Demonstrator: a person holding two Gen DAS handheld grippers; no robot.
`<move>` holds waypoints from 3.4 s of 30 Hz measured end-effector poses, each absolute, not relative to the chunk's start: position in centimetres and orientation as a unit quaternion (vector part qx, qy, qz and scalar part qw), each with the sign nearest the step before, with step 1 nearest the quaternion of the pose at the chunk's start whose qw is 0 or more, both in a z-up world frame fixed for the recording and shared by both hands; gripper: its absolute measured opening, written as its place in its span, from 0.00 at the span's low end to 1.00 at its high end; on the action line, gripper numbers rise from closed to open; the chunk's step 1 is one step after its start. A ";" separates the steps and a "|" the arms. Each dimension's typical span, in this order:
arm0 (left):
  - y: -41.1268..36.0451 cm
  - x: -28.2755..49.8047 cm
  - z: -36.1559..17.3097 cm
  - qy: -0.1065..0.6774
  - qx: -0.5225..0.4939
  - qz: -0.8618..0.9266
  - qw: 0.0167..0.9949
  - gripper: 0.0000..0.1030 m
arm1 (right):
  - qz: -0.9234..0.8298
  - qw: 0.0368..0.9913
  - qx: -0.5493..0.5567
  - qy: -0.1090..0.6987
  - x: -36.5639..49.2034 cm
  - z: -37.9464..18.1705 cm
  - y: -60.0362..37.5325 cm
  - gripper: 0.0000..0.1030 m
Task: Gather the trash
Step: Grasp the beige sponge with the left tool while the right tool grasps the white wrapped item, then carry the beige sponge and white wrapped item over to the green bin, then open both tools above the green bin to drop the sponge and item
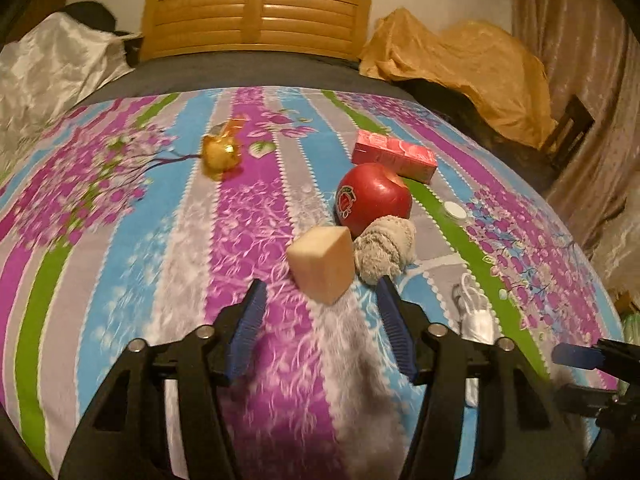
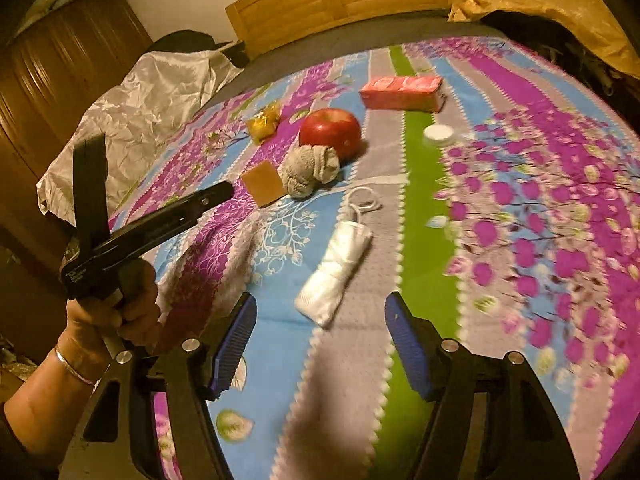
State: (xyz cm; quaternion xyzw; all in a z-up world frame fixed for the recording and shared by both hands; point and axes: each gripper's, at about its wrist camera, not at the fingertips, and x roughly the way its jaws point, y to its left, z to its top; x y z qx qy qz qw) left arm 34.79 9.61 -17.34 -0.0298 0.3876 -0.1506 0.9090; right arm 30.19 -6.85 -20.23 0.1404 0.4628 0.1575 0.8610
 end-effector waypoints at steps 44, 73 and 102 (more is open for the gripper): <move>0.1 19.4 -15.1 0.412 0.028 -0.307 0.857 0.30 | 0.063 0.884 0.187 0.424 12.9 -17.3 -21.5 0.26; -34.8 7.0 -6.0 0.271 0.145 -0.540 0.784 0.30 | -0.261 0.916 0.193 0.236 -9.9 -6.0 -46.9 0.26; -53.5 0.4 -4.1 0.259 0.227 -0.620 0.705 0.30 | -0.379 0.860 0.256 0.227 -21.2 -5.5 -59.9 0.26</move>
